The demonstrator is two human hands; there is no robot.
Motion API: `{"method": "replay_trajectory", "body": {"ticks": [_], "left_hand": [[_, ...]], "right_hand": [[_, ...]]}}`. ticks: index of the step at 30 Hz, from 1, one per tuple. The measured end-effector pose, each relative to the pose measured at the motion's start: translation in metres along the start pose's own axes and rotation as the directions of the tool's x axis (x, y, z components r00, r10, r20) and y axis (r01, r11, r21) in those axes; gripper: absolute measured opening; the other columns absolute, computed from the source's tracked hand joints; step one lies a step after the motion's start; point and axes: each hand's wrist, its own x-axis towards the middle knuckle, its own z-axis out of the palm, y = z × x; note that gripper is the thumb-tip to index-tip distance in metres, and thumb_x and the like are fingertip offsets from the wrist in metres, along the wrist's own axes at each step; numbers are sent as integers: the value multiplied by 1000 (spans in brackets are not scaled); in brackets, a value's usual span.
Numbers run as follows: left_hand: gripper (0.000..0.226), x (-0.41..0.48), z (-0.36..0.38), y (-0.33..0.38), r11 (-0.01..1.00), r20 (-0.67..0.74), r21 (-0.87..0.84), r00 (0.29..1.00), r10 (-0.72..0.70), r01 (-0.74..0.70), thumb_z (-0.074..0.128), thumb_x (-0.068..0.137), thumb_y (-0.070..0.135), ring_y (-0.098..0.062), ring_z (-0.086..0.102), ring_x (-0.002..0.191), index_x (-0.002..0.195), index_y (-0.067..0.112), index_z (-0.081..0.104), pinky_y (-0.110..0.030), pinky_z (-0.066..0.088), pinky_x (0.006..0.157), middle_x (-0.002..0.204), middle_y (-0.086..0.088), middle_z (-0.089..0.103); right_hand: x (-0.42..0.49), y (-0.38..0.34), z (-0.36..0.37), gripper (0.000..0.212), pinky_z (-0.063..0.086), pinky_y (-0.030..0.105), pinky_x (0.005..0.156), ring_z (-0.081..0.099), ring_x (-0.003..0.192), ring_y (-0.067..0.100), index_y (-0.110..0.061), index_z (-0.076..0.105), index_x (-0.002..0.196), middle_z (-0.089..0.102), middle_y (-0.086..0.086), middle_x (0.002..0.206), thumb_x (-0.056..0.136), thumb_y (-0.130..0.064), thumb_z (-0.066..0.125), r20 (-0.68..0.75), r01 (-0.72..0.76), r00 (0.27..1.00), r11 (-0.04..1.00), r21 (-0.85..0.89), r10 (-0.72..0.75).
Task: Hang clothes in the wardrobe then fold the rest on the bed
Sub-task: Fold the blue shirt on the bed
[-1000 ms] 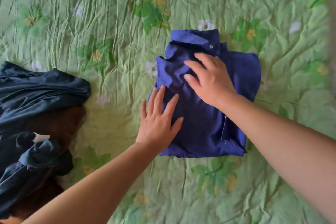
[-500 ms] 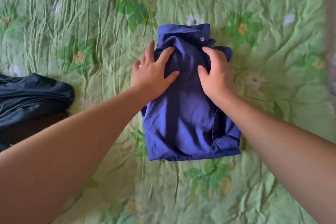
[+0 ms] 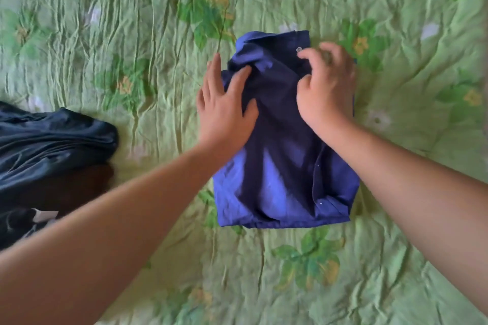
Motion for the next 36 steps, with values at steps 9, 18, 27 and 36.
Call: {"method": "replay_trajectory", "body": {"ticks": [9, 18, 27, 36], "left_hand": [[81, -130, 61, -30, 885, 284, 377, 944, 170, -273, 41, 93, 67, -33, 8, 155, 161, 28, 17, -68, 14, 116, 167, -18, 6], [78, -146, 27, -33, 1000, 38, -27, 999, -4, 5, 76, 81, 40, -28, 22, 150, 149, 31, 39, -51, 25, 118, 161, -15, 21], [60, -139, 8, -40, 589, 333, -553, 804, -493, 590, 77, 78, 5, -4, 63, 99, 131, 22, 54, -18, 50, 87, 114, 7, 65], [38, -3, -101, -94, 878, 300, -351, 928, -223, 325, 73, 81, -3, 7, 52, 51, 106, 23, 66, -13, 44, 51, 63, 11, 66]], "right_hand": [[17, -40, 48, 57, 2, 71, 118, -7, 157, 29, -39, 23, 159, -10, 2, 171, 105, -42, 40, 576, 598, 722, 765, -240, -383], [20, -80, 38, 78, -8, 78, 112, -15, 154, 39, -36, 27, 156, -3, 10, 170, 86, -20, 58, 560, 835, 549, 396, -381, -620], [33, -102, 16, 17, -11, 68, 119, 63, 80, 24, -19, 63, 89, 62, -2, 71, 81, -8, 52, 728, 813, 559, 435, -388, -396], [81, -62, -37, 15, 34, 31, 61, 54, 68, 21, -16, 59, 77, 63, 9, 87, 75, -30, 60, 781, 404, 624, 869, -286, -33]]}}
